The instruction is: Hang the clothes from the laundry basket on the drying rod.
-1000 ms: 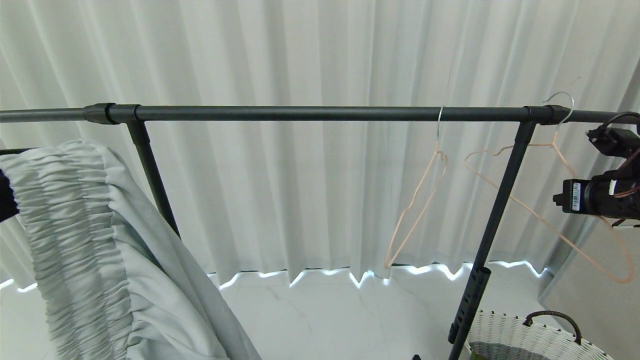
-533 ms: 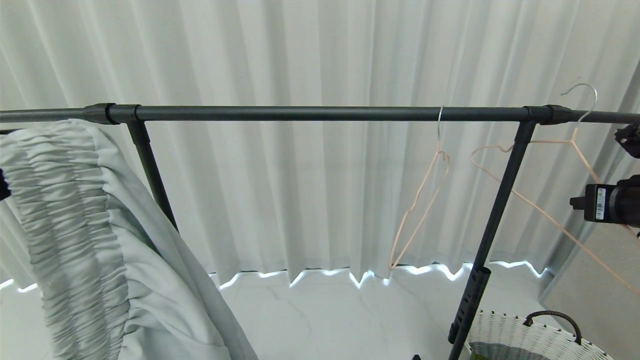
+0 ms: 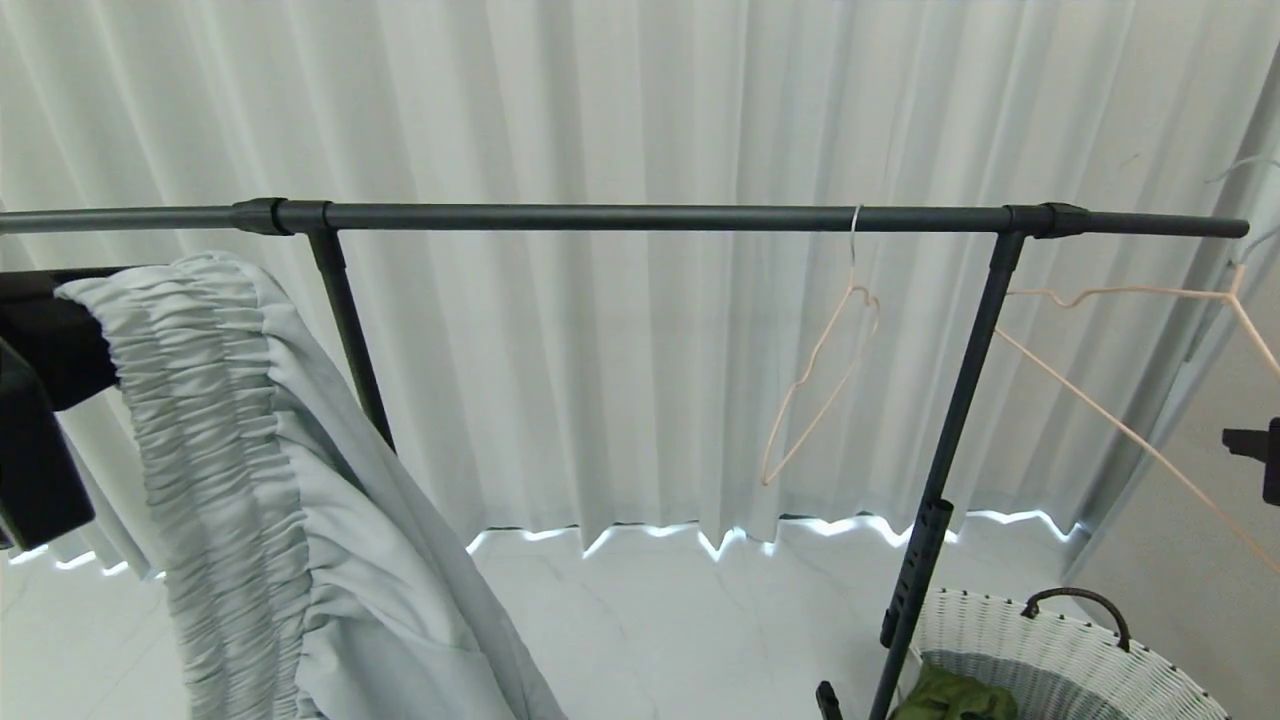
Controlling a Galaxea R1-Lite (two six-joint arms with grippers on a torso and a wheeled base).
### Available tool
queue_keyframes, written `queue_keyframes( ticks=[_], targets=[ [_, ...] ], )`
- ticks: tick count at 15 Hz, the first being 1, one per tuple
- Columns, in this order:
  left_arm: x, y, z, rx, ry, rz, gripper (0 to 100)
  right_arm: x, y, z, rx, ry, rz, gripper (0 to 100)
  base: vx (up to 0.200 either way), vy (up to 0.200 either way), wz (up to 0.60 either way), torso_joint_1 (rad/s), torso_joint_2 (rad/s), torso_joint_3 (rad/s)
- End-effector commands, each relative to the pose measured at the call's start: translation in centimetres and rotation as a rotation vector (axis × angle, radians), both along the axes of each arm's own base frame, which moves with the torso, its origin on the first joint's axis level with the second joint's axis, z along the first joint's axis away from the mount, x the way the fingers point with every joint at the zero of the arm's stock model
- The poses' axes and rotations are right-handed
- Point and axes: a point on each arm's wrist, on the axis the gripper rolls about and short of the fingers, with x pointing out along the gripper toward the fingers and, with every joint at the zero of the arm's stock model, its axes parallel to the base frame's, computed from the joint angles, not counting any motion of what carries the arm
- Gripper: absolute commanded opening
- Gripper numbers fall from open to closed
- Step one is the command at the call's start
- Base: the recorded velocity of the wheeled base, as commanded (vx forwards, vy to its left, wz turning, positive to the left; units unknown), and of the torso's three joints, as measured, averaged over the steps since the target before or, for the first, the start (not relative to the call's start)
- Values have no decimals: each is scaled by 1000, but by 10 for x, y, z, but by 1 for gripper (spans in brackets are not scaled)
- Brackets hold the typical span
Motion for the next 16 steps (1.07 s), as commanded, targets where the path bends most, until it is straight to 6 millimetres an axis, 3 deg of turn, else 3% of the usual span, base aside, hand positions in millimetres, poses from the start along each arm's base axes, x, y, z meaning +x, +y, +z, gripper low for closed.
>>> queue_keyframes(
  ticks=[1, 9, 13, 16],
  targets=[
    [1, -1, -1, 3, 4, 0, 0, -23, -1, -4, -18, -26, 9, 0, -200, 0, 0, 2, 7, 2],
    [2, -2, -6, 17, 19, 0, 0, -39, 9, -2, -37, -69, 111, 0, -175, 0, 0, 1, 4, 1],
    [8, -7, -15, 47, 48, 11, 0, -66, 34, -3, -31, -87, 384, 0, 0, 0, 0, 0, 0, 0],
    [29, -13, -3, 43, 44, 89, 0, -99, 42, -6, -34, -75, 642, 0, 0, 0, 0, 0, 0, 0]
  ],
)
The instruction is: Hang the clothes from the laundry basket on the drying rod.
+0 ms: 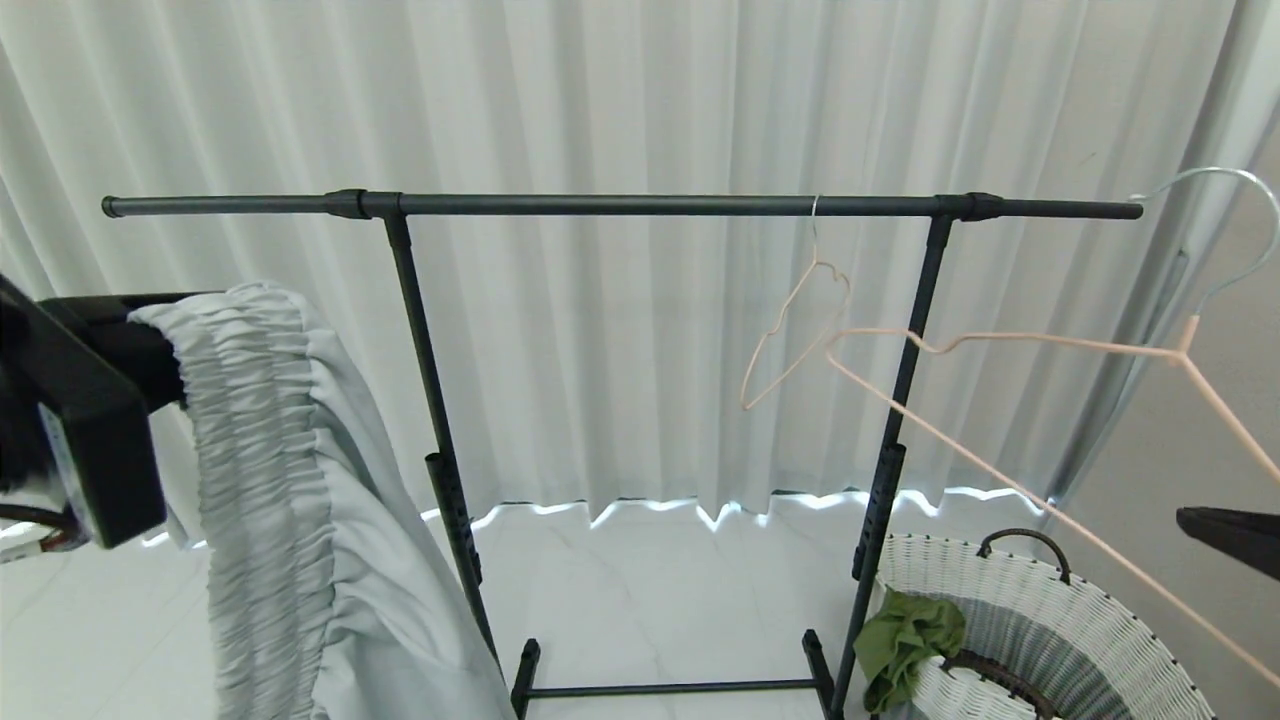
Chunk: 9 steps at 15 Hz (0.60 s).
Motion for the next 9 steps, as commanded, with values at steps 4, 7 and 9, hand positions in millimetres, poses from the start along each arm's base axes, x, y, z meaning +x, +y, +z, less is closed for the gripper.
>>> queue_keyframes(
  ticks=[4, 7, 9],
  targets=[
    [49, -24, -3, 46, 58, 200, 0, -32, 12, -5, -16, 14, 333, 0, 0, 0, 0, 0, 0, 0],
    [63, -38, -9, -20, 104, 273, 0, -29, 24, -8, -41, 34, 402, 0, 0, 0, 0, 0, 0, 0],
    [79, -49, -7, -87, 114, 346, 0, -30, 38, -8, -43, 36, 491, 0, 0, 0, 0, 0, 0, 0]
  ],
)
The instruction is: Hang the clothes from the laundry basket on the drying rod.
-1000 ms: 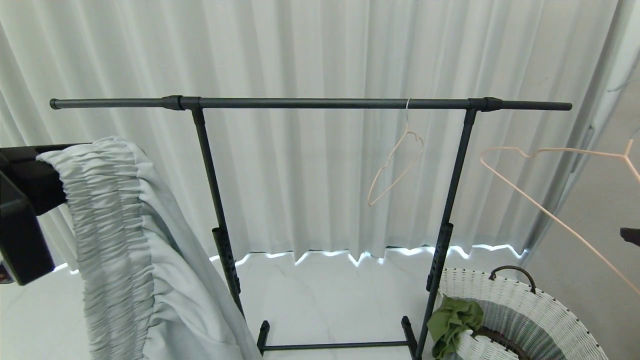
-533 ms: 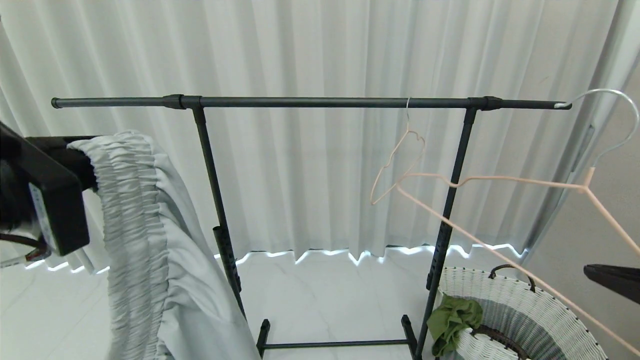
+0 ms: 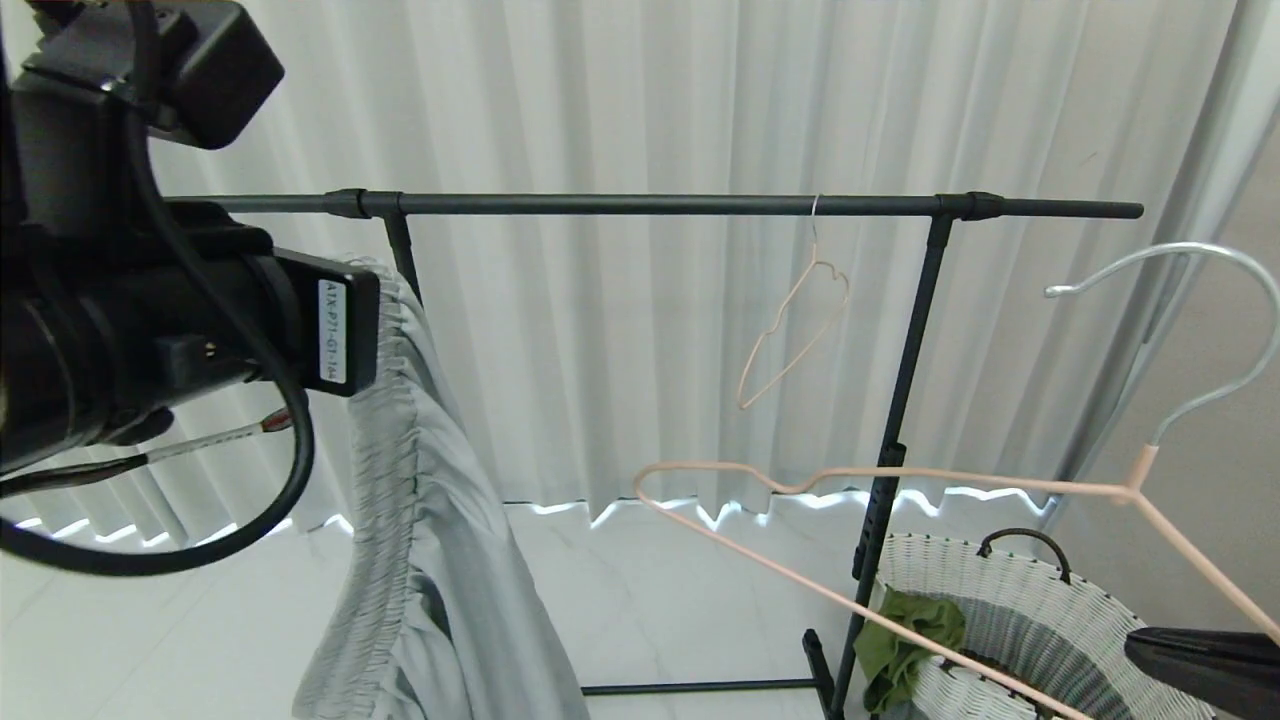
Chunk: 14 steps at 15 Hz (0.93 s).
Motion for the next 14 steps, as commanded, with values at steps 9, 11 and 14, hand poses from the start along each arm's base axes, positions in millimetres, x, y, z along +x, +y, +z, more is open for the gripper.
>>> queue_keyframes(
  ticks=[9, 11, 14],
  targets=[
    [54, -22, -20, 14, 49, 224, 0, 20, 67, -4, 32, -11, 149, 0, 0, 0, 0, 0, 0, 0],
    [62, -28, -21, 10, 53, 226, 0, 23, 78, -8, 51, 21, 145, 0, 0, 0, 0, 0, 0, 0],
    [76, -38, -21, -35, 50, 239, 0, 31, 99, -11, 125, 59, 125, 0, 0, 0, 0, 0, 0, 0]
  ],
)
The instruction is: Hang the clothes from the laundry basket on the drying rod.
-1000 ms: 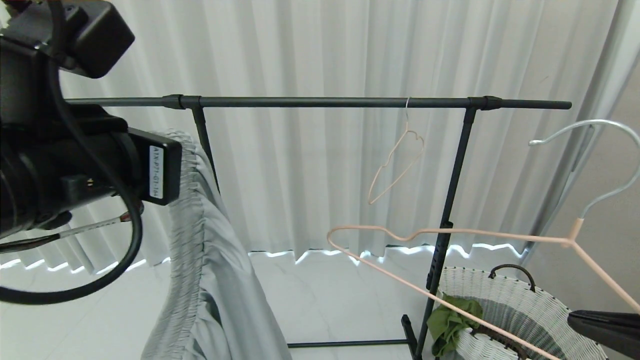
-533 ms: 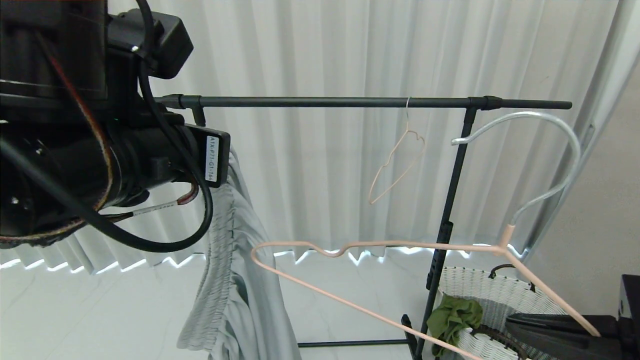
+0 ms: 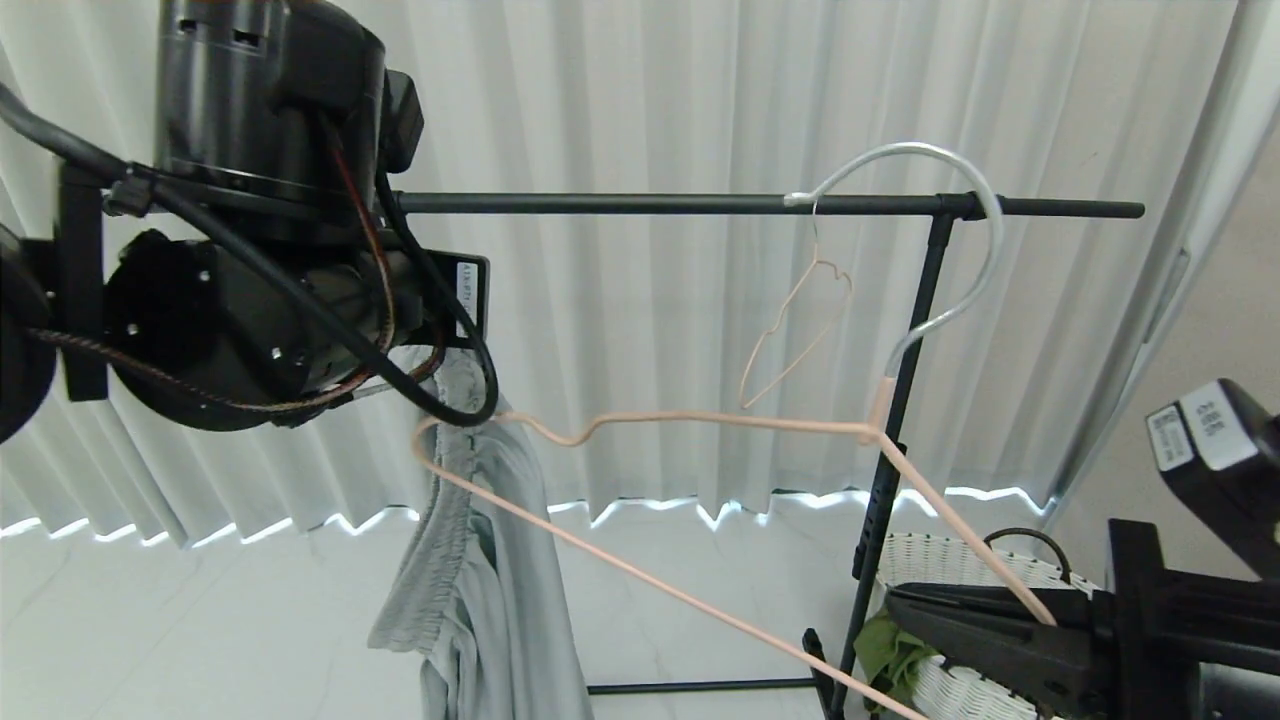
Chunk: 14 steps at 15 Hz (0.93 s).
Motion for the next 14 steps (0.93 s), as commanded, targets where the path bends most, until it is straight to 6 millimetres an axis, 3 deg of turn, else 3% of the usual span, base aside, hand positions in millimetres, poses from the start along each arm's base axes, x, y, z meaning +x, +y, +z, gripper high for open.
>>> queue_keyframes(
  ticks=[1, 14],
  targets=[
    [15, -11, -3, -20, 5, 9, 0, 9, 20, -11, -16, 43, -11, 0, 0, 0, 0, 0, 0, 0],
    [29, -2, -9, -6, 22, 68, 0, 19, 27, -15, 10, 42, -199, 0, 0, 0, 0, 0, 0, 0]
  ],
)
